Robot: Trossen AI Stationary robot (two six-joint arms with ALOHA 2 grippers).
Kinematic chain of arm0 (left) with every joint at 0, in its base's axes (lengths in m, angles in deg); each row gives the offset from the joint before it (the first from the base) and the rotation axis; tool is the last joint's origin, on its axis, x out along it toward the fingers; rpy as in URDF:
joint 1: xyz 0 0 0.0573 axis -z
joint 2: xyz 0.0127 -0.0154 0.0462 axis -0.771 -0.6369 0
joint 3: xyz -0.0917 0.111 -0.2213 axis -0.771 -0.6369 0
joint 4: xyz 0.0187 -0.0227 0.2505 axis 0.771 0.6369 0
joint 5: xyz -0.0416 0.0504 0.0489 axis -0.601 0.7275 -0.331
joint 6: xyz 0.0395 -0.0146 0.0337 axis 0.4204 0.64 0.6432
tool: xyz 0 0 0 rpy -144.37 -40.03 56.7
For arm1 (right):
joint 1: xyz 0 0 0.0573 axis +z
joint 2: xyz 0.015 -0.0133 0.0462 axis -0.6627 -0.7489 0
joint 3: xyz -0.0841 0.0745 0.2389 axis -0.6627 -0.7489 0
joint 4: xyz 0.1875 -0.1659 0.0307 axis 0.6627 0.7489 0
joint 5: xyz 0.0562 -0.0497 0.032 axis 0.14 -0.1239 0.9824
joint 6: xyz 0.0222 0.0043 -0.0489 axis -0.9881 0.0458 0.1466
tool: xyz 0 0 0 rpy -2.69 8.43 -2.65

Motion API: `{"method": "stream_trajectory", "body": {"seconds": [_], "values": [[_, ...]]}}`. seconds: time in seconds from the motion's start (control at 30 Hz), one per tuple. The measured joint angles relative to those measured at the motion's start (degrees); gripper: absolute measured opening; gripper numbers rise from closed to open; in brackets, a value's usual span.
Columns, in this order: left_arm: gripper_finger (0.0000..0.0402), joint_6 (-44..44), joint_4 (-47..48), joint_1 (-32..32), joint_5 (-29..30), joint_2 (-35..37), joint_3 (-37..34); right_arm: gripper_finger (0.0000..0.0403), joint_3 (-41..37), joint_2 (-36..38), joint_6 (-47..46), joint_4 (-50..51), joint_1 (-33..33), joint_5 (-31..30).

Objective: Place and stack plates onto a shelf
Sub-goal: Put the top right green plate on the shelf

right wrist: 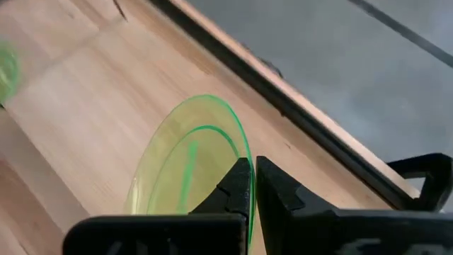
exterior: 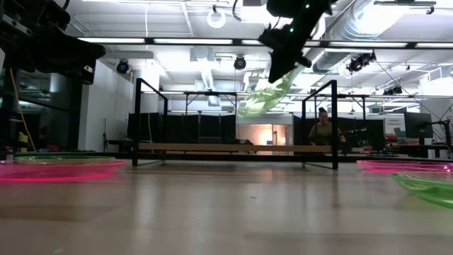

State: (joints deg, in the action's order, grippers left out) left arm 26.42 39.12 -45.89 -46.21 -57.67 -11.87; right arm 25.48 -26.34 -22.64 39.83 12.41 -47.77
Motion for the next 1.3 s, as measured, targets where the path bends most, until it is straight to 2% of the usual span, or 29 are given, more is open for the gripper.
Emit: {"method": "stream_trajectory", "body": {"seconds": [0.17,0.37,0.97,1.3], "values": [[0.0001,0.00,0.00,0.01,0.00,0.01,0.00,0.0000,0.09,-2.75,0.24,4.29,-0.33,-2.56],[0.0001,0.01,-0.02,-0.01,0.01,0.01,0.00,0.0000,0.09,-3.29,-0.21,7.78,-0.52,-2.58],[0.0001,0.01,-0.01,0.01,0.01,0.02,0.00,0.0000,0.03,-3.46,-4.67,8.26,-0.36,-5.83],[0.0001,0.00,0.00,0.01,0.02,0.00,0.00,0.0000,-0.02,-9.04,-5.38,7.33,0.40,-6.72]]}}
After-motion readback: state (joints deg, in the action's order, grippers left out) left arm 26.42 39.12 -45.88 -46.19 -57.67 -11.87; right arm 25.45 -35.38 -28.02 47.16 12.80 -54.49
